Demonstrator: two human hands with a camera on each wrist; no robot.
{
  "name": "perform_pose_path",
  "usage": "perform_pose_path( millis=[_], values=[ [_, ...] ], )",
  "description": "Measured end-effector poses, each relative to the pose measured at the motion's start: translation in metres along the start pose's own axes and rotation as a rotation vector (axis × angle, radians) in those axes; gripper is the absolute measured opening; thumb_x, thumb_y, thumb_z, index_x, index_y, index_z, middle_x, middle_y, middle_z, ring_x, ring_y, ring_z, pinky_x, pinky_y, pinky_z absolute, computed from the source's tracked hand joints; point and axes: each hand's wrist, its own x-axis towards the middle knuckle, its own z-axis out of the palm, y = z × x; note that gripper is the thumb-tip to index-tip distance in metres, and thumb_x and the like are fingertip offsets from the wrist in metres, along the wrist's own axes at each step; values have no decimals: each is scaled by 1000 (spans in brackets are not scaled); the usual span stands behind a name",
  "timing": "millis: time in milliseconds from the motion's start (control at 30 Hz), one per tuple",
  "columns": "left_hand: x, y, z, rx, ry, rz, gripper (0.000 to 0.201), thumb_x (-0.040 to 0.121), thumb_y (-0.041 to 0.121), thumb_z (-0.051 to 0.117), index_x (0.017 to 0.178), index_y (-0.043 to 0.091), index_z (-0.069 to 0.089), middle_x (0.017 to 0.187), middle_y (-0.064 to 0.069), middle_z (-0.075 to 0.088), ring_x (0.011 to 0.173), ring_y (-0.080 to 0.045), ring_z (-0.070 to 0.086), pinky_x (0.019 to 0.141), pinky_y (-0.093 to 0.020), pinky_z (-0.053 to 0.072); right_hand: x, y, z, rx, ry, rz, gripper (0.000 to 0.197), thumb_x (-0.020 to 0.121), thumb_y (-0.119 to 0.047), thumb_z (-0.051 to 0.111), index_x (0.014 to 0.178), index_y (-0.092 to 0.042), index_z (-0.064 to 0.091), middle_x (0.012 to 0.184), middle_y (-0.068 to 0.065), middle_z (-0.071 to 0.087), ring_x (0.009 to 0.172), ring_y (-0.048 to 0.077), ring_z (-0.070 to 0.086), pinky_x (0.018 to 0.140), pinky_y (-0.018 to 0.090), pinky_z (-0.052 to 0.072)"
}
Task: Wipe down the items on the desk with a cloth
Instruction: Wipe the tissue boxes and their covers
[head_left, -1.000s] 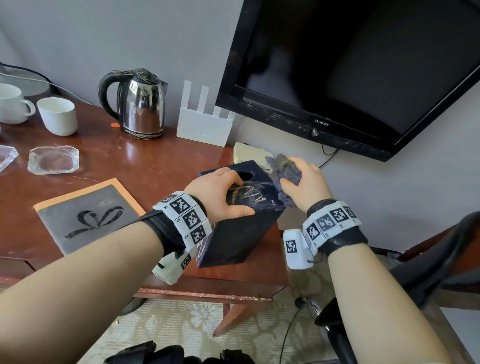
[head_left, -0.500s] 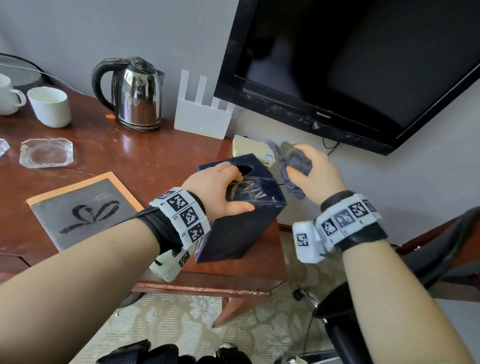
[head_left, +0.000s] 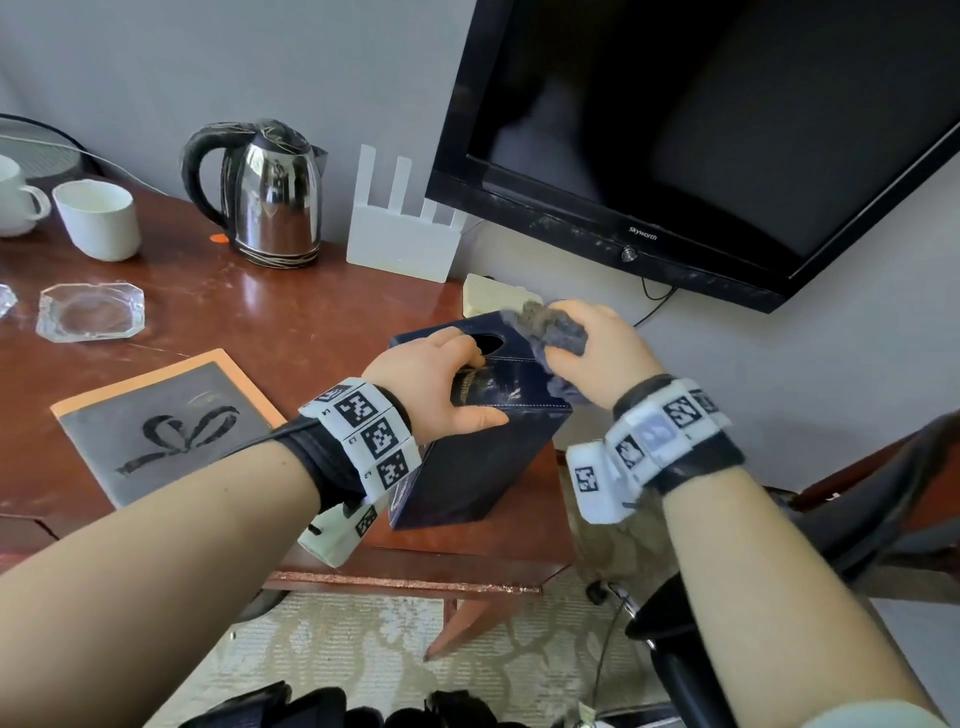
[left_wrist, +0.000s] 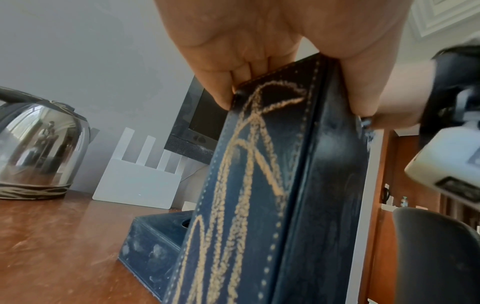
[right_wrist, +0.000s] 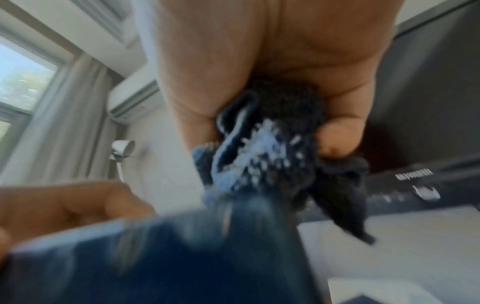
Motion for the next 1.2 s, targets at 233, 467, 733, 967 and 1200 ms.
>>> perform_pose_path(
  millis=[233, 467, 733, 967, 1200],
  values=[
    [2, -1, 1, 22, 0, 6, 65, 74, 61, 62, 121, 19, 49, 117, 7, 48, 99, -15, 53, 82, -29, 45, -24, -4, 10, -255, -97, -129, 47, 81, -23, 57, 127, -34, 50, 111, -11, 43, 96, 11, 52, 74, 24, 37],
    [1, -4, 3, -3, 12, 28, 66, 74, 61, 62, 122, 18, 50, 123, 6, 49, 106, -16, 53, 89, -31, 45, 7, -13, 18, -155, 58, 51, 43, 86, -27, 54, 129, -29, 48, 125, 3, 48, 101, 23, 55, 74, 24, 37],
    [-15, -32, 15, -628, -46, -87, 111, 56, 60, 79, 142, 11, 29, 134, 3, 42, 128, -13, 42, 106, -25, 33, 3, -8, 21, -209, 46, 63, 43, 88, -28, 52, 130, -29, 44, 128, 3, 45, 105, 26, 53, 76, 27, 37],
    [-14, -38, 17, -563, -45, -74, 91, 52, 71, 63, 128, 25, 44, 129, 8, 54, 121, -10, 51, 104, -41, 41, -13, -29, 16, -209, -174, -267, 42, 83, -25, 57, 124, -32, 52, 116, -6, 47, 101, 16, 55, 77, 29, 45],
    [-14, -39, 16, -489, -32, -55, 104, 57, 73, 67, 138, 15, 37, 134, 3, 50, 124, -13, 48, 106, -36, 39, 17, -31, 28, -294, 5, -25, 39, 86, -29, 52, 124, -32, 49, 120, 0, 50, 101, 25, 56, 75, 29, 40]
  ],
)
